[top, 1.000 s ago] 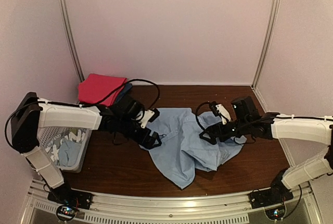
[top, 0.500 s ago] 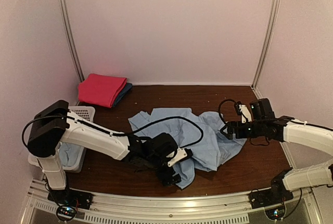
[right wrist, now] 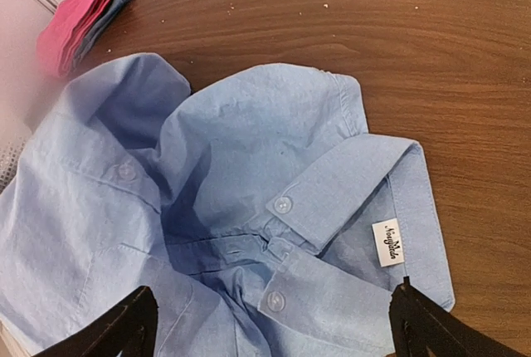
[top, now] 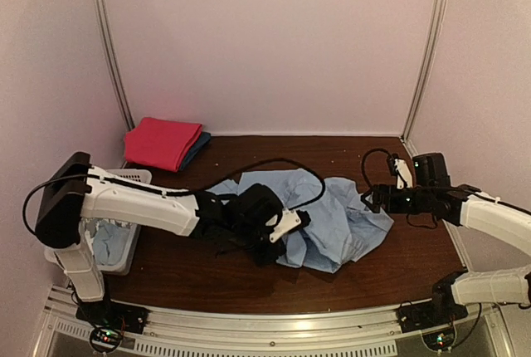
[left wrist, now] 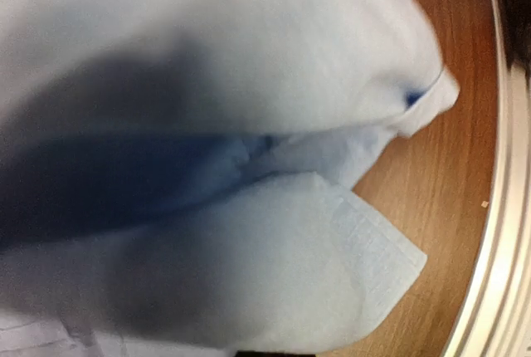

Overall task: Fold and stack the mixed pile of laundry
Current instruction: Adjust the crumpled shirt at the center of the board, then pick up the crumpled shirt from the center of the board.

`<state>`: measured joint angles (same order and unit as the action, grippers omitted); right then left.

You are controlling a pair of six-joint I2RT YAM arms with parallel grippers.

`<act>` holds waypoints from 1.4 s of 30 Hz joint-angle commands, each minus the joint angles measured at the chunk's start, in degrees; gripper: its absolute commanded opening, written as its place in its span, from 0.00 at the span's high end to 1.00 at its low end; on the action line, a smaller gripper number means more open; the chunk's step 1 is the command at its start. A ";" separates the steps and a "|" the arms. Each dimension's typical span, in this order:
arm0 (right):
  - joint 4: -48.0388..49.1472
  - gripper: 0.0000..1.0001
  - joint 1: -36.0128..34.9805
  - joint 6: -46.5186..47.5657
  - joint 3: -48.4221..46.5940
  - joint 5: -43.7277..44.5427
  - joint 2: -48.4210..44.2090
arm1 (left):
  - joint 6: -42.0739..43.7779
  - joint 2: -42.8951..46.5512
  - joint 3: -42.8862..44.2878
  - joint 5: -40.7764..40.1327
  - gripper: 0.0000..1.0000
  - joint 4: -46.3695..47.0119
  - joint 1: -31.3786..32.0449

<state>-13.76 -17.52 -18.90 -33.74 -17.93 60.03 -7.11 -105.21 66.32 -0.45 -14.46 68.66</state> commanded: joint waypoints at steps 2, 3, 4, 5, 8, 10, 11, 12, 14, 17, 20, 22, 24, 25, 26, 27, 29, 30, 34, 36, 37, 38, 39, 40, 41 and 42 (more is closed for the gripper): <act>0.13 0.03 0.56 1.58 0.60 -3.14 -2.73 | 2.80 10.43 12.12 4.17 1.00 0.62 -8.09; 0.59 0.04 0.59 1.36 1.07 -3.73 -3.39 | 1.07 10.49 14.31 3.89 1.00 0.53 -10.90; 1.08 0.04 0.56 1.12 1.50 -4.01 -4.04 | -1.47 10.04 16.23 3.46 1.00 0.63 -14.70; 1.38 0.05 0.56 0.84 2.03 -4.34 -4.72 | -4.22 8.82 18.46 3.70 1.00 0.59 -18.88; 1.58 0.06 0.56 0.47 3.11 -5.46 -5.33 | -10.96 2.88 24.81 -0.26 1.00 -2.21 -29.64; 1.44 0.07 0.49 0.29 3.05 -6.12 -4.86 | -15.03 -2.42 28.53 -3.52 1.00 -5.03 -35.97; 1.44 0.08 0.46 0.20 3.02 -6.67 -4.55 | -17.11 -4.42 29.73 -4.43 1.00 -6.28 -38.79; 1.61 0.08 0.39 0.07 3.01 -7.08 -4.37 | -18.42 -5.97 30.39 -5.04 1.00 -6.82 -41.31; 2.20 0.08 0.31 -0.14 3.12 -7.94 -4.04 | -19.25 -8.31 31.33 -4.87 0.95 -8.59 -44.96; 2.42 0.10 0.01 0.27 2.90 -8.73 -3.23 | -14.81 -5.18 28.70 -4.55 0.41 -8.77 -45.15; 3.05 0.12 -1.17 0.89 2.84 -9.16 -2.25 | -9.95 4.38 16.41 -2.56 0.08 -2.72 -42.41; 4.14 0.12 -3.26 0.90 2.75 -8.97 -1.63 | -7.95 9.72 10.17 -0.17 0.07 -1.71 -41.08; 5.62 0.13 -5.82 0.54 2.61 -8.33 -0.57 | -7.32 13.78 3.72 2.66 0.09 -1.68 -39.25; 6.34 0.13 -7.26 0.34 2.43 -7.99 0.07 | -7.05 15.44 0.51 3.09 0.09 -1.60 -37.73; 6.76 0.13 -8.21 0.27 2.30 -7.83 0.87 | -6.62 16.95 -3.08 3.87 0.09 -0.97 -36.38; 6.70 0.13 -9.07 0.26 1.97 -7.45 1.72 | -6.36 17.99 -6.19 5.63 0.09 -0.20 -35.03; 6.18 0.17 -10.49 0.45 0.99 -6.78 3.93 | -6.38 18.83 -11.31 7.54 0.10 0.78 -32.66; 5.48 0.21 -10.86 0.82 0.18 -6.77 5.27 | -5.86 18.56 -12.56 6.42 0.09 0.11 -31.26; -0.70 0.21 -11.74 1.86 -5.83 -1.86 11.38 | -5.83 14.10 -13.37 2.63 0.05 -2.59 -28.49; -2.96 0.16 -11.74 1.38 -8.67 0.33 13.10 | -4.85 11.14 -12.37 -0.93 0.02 -3.43 -27.24; -3.36 0.11 -11.70 0.04 -9.54 2.24 13.21 | -4.28 10.12 -11.94 -2.14 0.02 -3.44 -26.39; -3.48 0.08 -11.72 -1.45 -10.08 4.07 12.81 | -3.96 9.12 -11.58 -3.14 0.02 -3.14 -25.97; -3.11 0.07 -11.72 -1.87 -10.08 4.78 11.80 | -3.26 8.00 -11.30 -3.41 0.02 -2.73 -25.74; -2.46 0.06 -11.74 -1.44 -9.85 4.28 10.92 | -2.55 6.95 -11.11 -3.11 0.02 -2.49 -25.63; -1.65 0.02 -11.70 -0.99 -9.29 3.71 9.64 | -2.06 5.66 -10.76 -2.98 0.03 -2.18 -25.48; -0.59 0.00 -11.74 -0.98 -8.51 3.96 8.51 | -1.50 4.45 -10.51 -2.98 0.04 -2.06 -25.27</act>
<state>-14.85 -28.97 -19.46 -42.26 -17.72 72.66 -11.92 -97.58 53.32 -0.99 -18.44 42.57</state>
